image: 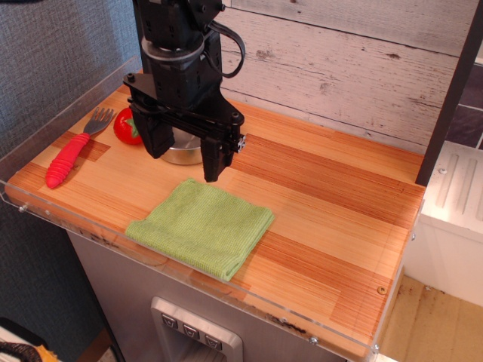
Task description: Move red fork to right of towel
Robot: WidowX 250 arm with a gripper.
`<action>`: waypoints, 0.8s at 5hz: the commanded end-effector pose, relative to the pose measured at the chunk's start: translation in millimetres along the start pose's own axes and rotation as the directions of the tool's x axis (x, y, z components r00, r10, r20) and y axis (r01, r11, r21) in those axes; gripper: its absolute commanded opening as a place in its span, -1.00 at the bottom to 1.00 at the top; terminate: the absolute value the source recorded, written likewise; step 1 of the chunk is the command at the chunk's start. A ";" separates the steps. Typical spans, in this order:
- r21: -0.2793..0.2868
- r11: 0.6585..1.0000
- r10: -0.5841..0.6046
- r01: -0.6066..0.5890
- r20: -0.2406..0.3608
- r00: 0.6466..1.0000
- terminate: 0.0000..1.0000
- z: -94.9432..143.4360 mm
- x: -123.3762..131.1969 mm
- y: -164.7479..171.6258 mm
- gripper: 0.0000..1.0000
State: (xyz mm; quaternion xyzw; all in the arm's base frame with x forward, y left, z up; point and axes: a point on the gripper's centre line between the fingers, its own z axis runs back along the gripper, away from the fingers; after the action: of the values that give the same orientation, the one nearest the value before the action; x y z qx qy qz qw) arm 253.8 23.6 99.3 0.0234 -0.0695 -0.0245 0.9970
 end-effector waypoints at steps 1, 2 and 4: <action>0.000 1.000 0.000 0.000 0.000 1.000 -1.00 0.0 0.0 0.0 1.00; 0.011 0.998 0.060 -0.060 -0.012 0.998 -1.00 -2.6 8.1 28.6 1.00; 0.051 0.994 0.100 -0.100 -0.003 0.995 -1.00 -10.0 15.7 104.6 1.00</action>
State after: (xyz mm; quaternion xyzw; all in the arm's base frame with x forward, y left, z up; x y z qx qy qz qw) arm 272.4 124.3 84.2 0.0357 -0.0493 0.0268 0.9978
